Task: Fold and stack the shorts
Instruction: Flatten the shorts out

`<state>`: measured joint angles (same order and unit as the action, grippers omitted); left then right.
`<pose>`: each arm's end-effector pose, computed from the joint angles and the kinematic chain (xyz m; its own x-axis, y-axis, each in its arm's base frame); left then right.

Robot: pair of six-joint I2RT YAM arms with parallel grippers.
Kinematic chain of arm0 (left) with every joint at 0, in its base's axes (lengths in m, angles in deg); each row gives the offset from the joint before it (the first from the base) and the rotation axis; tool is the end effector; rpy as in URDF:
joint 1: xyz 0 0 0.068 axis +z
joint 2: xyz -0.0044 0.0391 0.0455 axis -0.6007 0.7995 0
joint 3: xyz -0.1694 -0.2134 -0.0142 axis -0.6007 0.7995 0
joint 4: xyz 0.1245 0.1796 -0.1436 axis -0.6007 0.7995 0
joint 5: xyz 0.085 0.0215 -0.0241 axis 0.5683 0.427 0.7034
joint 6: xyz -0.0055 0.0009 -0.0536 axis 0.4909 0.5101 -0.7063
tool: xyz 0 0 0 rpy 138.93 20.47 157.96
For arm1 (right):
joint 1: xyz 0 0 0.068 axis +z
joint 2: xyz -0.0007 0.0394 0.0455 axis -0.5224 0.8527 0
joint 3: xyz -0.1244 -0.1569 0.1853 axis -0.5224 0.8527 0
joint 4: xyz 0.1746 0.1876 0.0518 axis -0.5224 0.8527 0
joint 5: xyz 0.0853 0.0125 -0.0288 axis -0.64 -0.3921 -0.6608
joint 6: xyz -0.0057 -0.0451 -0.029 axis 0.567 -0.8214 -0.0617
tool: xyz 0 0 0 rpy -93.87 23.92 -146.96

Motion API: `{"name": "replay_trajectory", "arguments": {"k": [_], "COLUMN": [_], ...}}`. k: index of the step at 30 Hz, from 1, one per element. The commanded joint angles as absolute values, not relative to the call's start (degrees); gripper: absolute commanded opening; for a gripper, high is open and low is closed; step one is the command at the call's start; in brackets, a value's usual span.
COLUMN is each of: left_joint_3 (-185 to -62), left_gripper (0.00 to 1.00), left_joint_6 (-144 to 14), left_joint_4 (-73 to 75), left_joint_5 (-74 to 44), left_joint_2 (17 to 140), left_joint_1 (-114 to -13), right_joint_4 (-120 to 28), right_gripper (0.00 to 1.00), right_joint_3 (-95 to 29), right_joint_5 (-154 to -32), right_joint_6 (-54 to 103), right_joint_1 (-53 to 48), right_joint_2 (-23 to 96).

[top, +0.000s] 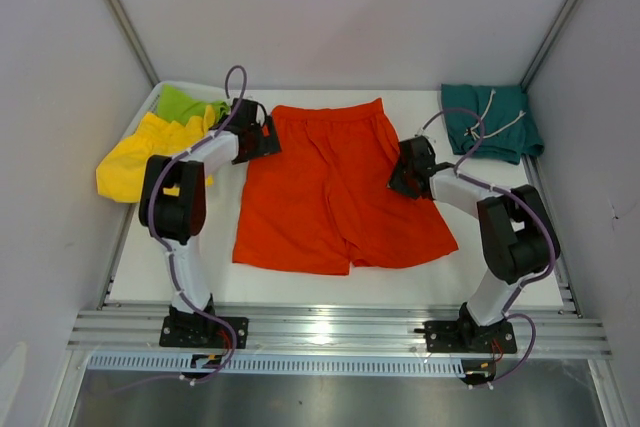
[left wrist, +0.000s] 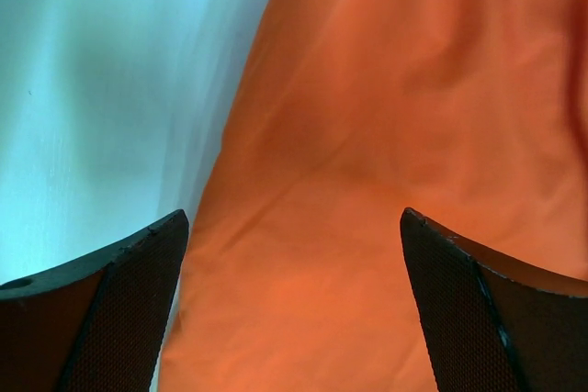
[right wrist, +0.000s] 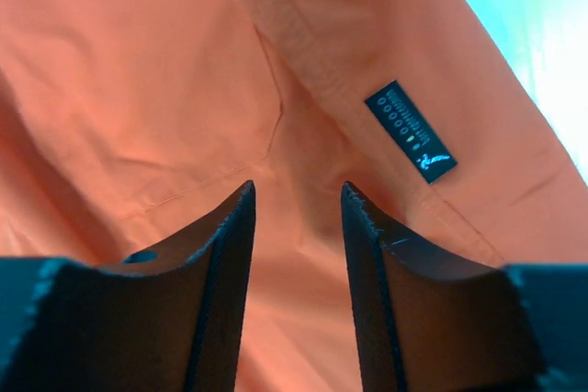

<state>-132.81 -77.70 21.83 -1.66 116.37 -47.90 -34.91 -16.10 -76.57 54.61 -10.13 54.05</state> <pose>0.4260 -0.0796 0.1923 -0.7504 -0.2642 -0.6059 -0.1809 0.9637 -0.1963 0.3314 0.1239 0.1778 -0.7471 0.3483 -0.5661 0.2236 0.9338 0.2794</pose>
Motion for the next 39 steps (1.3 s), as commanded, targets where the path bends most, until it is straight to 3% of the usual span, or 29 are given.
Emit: {"name": "replay_trajectory", "arguments": {"k": [1,3,6,7,8,10,16,17,18,21,25,31,39], "left_joint_3": [-134.2,-134.6,-134.8,-134.9,-135.0,-134.8,-134.3,-133.8,-132.9,-128.4,-113.5,-99.8,-86.3], "left_gripper": [0.97,0.95,0.87,0.84,0.74,0.65,0.29,0.19,0.16,0.12,0.11,0.00,0.06], "left_joint_6": [-76.3,-76.6,-76.8,-77.0,-77.2,-77.4,-78.3,-78.6,-78.7,-79.7,-83.0,-87.8,-94.7], "left_joint_4": [22.6,23.2,23.3,23.5,23.5,23.3,24.0,23.5,23.3,21.1,13.3,8.9,7.6], "left_joint_5": [1.7,2.2,2.7,2.7,2.5,2.6,1.9,1.5,1.3,1.3,4.3,1.3,7.9], "left_joint_2": [118.0,119.4,120.8,121.1,121.1,121.0,121.6,120.9,120.5,116.6,106.5,91.5,77.5], "left_joint_1": [-47.6,-47.6,-47.4,-47.5,-47.4,-47.3,-47.3,-47.2,-47.3,-47.5,-47.7,-48.1,-60.6], "right_joint_4": [-34.2,-34.2,-34.2,-34.1,-34.2,-34.2,-34.2,-34.1,-33.6,-33.2,-32.5,-29.8,-31.3], "right_gripper": [0.41,0.37,0.23,0.14,0.10,0.03,0.00,0.00,0.00,0.00,0.00,0.00,0.00], "right_joint_3": [-18.6,-18.8,-19.5,-19.8,-20.4,-21.1,-24.7,-25.4,-26.2,-29.3,-35.2,-45.4,-55.2], "right_joint_5": [-73.5,-73.4,-74.0,-74.4,-74.6,-75.1,-76.2,-76.2,-76.0,-76.5,-78.0,-81.1,-90.0], "right_joint_6": [53.3,53.3,53.3,53.3,53.3,53.3,53.3,53.3,53.2,52.6,51.2,48.0,44.7], "right_joint_1": [-10.5,-11.2,-12.6,-13.0,-13.8,-14.5,-15.9,-16.1,-16.4,-17.9,-19.9,-20.4,-20.0], "right_joint_2": [55.4,55.9,57.2,57.5,58.4,59.3,64.1,64.8,66.4,68.8,73.4,79.9,87.0]}}
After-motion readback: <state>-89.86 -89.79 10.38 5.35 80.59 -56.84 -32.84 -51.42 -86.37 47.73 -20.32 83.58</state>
